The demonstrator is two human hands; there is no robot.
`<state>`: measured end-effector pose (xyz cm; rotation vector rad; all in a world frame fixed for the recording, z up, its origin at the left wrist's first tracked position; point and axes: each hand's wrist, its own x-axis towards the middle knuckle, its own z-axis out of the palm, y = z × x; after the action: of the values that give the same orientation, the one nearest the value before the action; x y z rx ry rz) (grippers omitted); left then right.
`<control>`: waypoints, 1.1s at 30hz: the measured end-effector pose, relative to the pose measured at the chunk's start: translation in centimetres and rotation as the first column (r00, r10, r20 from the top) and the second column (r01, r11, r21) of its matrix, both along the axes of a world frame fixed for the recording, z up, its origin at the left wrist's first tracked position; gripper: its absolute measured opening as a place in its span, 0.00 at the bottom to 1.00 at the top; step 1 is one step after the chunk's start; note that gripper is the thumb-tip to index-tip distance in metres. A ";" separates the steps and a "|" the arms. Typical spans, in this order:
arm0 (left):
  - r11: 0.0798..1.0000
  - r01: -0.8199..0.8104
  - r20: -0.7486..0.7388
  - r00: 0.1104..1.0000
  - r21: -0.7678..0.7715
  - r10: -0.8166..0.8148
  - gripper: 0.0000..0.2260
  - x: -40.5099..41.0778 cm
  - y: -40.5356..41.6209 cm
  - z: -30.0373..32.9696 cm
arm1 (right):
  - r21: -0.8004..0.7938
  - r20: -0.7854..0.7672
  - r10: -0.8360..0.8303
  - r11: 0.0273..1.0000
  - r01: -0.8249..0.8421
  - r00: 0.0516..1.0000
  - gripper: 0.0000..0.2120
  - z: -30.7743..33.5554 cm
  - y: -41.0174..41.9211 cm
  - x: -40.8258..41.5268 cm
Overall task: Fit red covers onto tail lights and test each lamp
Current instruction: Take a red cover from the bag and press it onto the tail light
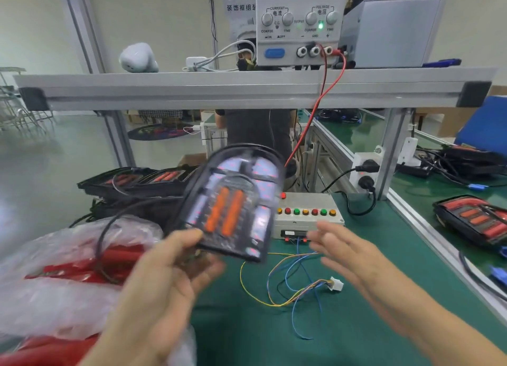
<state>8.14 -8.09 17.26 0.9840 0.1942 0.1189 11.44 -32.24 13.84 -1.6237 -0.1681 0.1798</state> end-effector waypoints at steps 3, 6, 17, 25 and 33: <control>0.994 0.113 -0.031 0.993 -0.001 -0.113 0.19 -1.0 -4.4 -2.4 | 0.392 -0.050 0.258 0.893 -0.219 0.965 0.32 -0.1 1.8 -0.5; 0.981 0.189 -0.007 0.982 0.048 -0.189 0.21 -0.8 -7.0 -4.0 | 0.586 -0.156 0.109 0.810 0.003 0.982 0.22 -0.2 1.7 -0.7; -0.461 0.008 -0.311 0.748 0.888 -0.587 0.18 2.5 -8.4 -9.3 | 0.624 -0.206 -0.090 0.755 0.202 0.974 0.22 0.9 -6.3 -0.3; -0.709 -0.034 -0.344 0.858 0.704 -0.382 0.23 3.6 -6.0 -10.3 | 0.315 -0.419 -0.236 0.868 0.384 0.877 0.13 -2.1 -9.1 -0.5; 0.386 0.612 -0.293 0.724 0.690 -0.625 0.26 2.7 -1.2 -6.3 | 0.060 -0.456 -0.395 0.881 0.470 0.798 0.11 -5.2 -8.0 0.3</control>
<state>10.84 -9.30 11.01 1.8561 -0.3014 -0.5568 11.73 -40.25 8.61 -1.3703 0.5230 0.1599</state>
